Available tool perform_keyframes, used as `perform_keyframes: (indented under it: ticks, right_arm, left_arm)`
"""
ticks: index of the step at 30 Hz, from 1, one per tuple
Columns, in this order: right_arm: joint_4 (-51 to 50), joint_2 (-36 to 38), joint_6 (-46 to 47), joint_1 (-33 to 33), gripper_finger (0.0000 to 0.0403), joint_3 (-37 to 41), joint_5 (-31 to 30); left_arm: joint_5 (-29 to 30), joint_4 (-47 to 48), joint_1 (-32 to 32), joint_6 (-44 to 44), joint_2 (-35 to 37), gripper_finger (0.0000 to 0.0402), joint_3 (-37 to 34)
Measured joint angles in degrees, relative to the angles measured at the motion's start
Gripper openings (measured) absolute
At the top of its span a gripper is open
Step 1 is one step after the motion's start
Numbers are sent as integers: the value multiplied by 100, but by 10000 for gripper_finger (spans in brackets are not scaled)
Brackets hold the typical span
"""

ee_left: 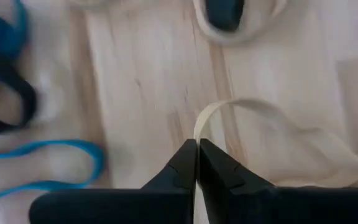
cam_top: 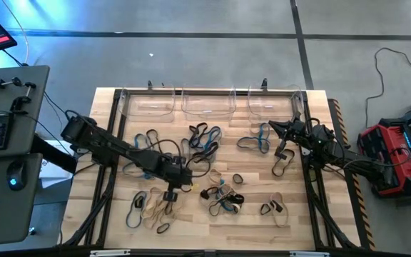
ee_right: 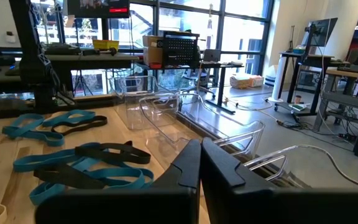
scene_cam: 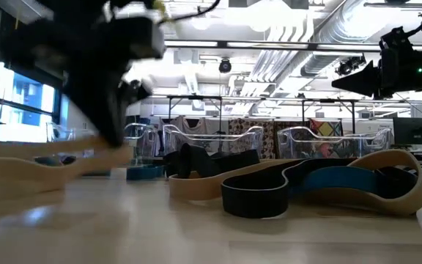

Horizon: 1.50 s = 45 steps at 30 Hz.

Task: Sort rubber bands into baskets
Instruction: Put the brown rubber band into the middle transparent bin

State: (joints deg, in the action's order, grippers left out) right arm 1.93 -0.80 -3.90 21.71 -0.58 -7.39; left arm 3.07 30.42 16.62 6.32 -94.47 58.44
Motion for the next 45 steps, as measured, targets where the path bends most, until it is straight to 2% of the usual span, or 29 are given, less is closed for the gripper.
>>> perform_keyframes:
  ticks: [5,11,21,28,34,39,45]
  right_arm:
    - [0,0,0,0,0,-2,-1]
    - [0,0,0,0,0,-1,-1]
    - [0,0,-1,0,0,-1,-1]
    - [0,0,0,2,0,-2,-1]
    - [1,0,0,1,0,-2,-1]
    - [0,0,-1,2,0,-2,-1]
    - [0,0,0,0,0,0,1]
  left_arm:
    - [462,819,-372,-37,251,2,941]
    - [1004,1200,-1026,-291,327,1,1855]
    - [836,1231,-2560,-1495,325,0,2646]
    - [820,936,-3394,-2177,325,0,2830]
    - [714,482,-3964,-2433,322,0,2830]
    - [129,249,-4284,-2565,155,0,2830]
    - [0,84,-4543,-2781,-297,0,2830]
